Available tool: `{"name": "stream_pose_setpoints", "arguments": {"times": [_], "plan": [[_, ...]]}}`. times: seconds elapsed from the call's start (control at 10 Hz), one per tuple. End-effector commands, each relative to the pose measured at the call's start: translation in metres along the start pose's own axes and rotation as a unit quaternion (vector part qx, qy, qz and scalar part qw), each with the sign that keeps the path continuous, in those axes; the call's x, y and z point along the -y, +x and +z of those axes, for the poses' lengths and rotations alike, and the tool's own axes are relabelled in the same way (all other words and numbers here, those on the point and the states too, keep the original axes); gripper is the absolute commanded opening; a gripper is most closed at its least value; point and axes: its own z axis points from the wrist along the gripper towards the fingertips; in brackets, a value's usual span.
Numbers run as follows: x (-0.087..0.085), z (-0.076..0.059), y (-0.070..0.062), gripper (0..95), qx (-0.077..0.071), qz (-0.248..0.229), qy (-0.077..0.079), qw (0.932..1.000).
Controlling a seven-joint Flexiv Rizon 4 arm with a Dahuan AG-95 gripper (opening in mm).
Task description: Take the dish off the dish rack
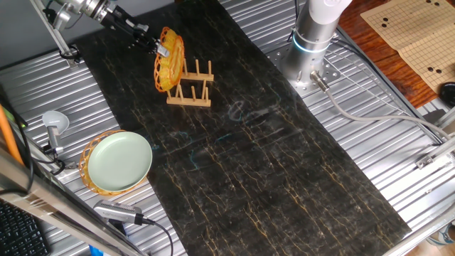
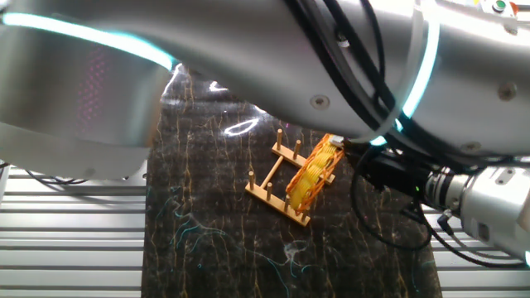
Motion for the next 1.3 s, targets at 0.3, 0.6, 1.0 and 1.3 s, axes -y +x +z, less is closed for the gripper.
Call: {"name": "stream_pose_setpoints", "arguments": {"times": [0.3, 0.6, 1.0, 1.3], "plan": [[-0.018, -0.006, -0.005, 0.0, 0.0, 0.023, 0.021, 0.9995], [-0.039, -0.005, -0.012, 0.0, 0.006, 0.041, 0.053, 0.9977], [-0.063, 0.004, -0.032, 0.0, 0.024, 0.065, 0.116, 0.9908], [-0.075, 0.016, -0.054, 0.0, 0.046, 0.075, 0.141, 0.986]]}}
